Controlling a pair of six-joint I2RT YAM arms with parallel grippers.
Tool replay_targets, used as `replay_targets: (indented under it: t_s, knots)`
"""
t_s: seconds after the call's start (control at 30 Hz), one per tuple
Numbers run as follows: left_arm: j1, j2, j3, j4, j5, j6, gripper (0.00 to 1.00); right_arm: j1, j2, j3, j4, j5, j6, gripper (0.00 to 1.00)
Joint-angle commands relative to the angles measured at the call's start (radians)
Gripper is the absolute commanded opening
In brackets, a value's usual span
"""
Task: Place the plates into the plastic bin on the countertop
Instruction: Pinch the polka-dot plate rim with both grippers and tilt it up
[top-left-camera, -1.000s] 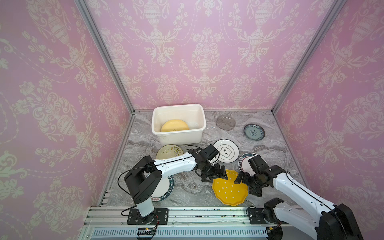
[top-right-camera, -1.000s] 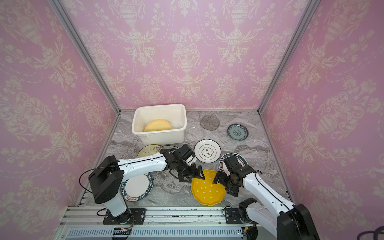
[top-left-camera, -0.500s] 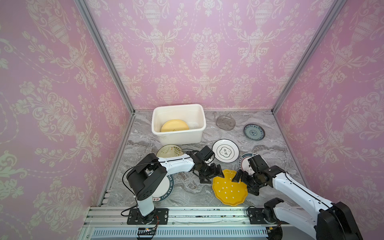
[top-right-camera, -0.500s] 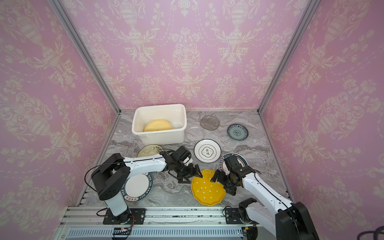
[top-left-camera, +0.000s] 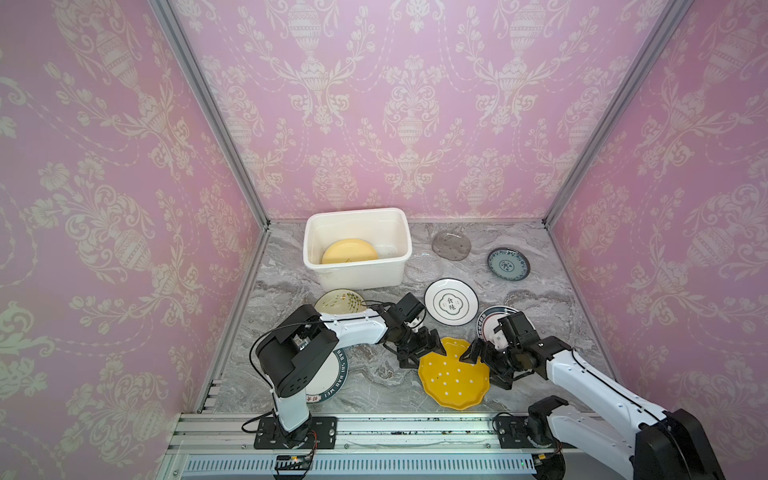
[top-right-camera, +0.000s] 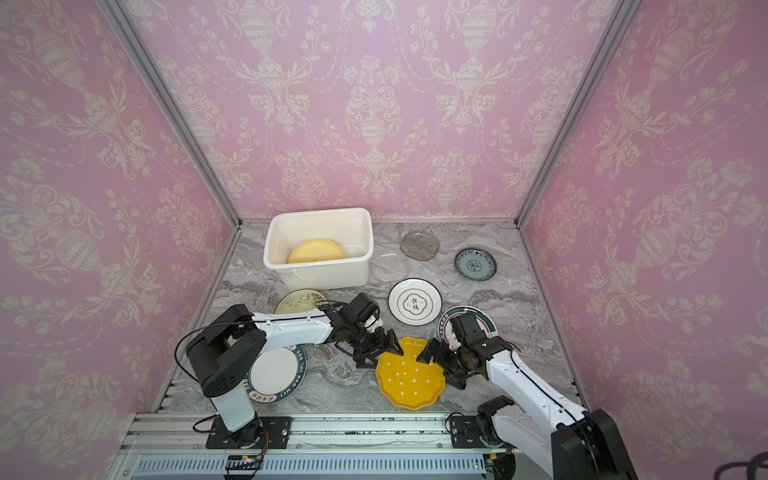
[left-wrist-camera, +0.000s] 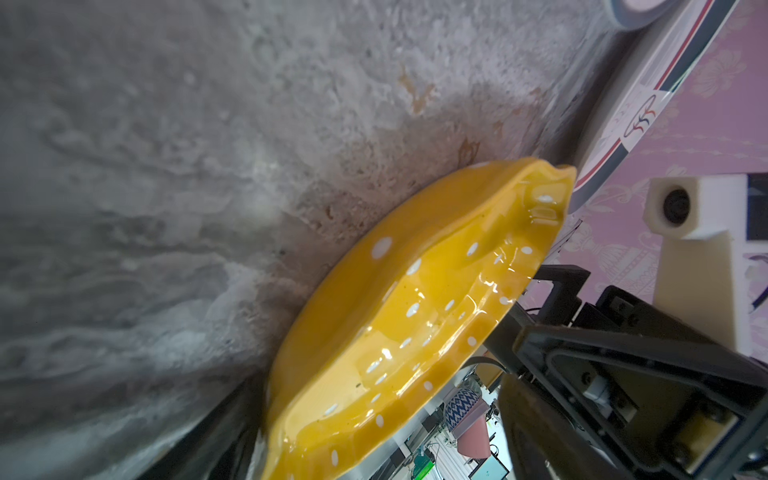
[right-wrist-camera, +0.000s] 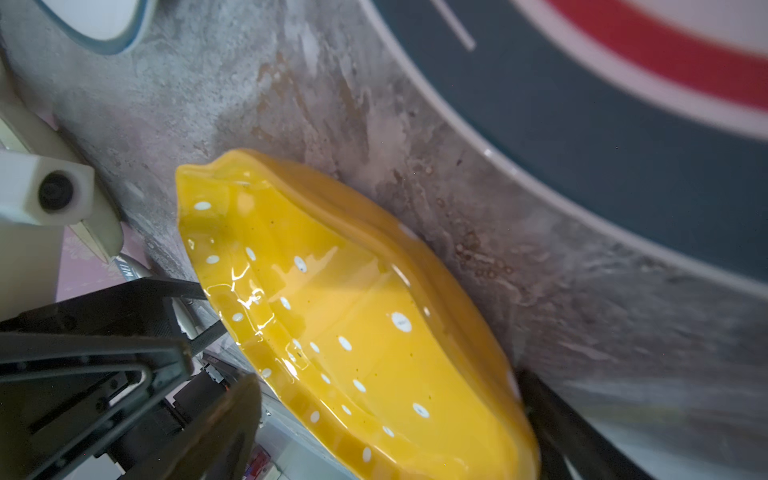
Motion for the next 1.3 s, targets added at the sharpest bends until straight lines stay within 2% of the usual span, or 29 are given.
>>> replay_targets:
  t_s: [0.0, 0.27, 0.67, 1.0, 1.27]
  knots:
    - [-0.016, 0.014, -0.005, 0.064, 0.039, -0.020, 0.90, 0.005, -0.024, -0.049, 0.143, -0.109, 0.037, 0.95]
    - [-0.016, 0.013, -0.008, 0.068, 0.040, -0.022, 0.90, 0.005, -0.104, -0.062, 0.193, -0.149, 0.067, 0.89]
    - [-0.015, 0.012, -0.009, 0.069, 0.040, -0.023, 0.90, 0.005, -0.167, -0.072, 0.284, -0.186, 0.111, 0.68]
    - [-0.016, 0.009, -0.011, 0.068, 0.038, -0.023, 0.91, 0.005, -0.161, -0.059, 0.255, -0.164, 0.104, 0.54]
    - [-0.016, 0.008, -0.011, 0.069, 0.037, -0.021, 0.91, 0.005, -0.171, -0.030, 0.184, -0.140, 0.069, 0.39]
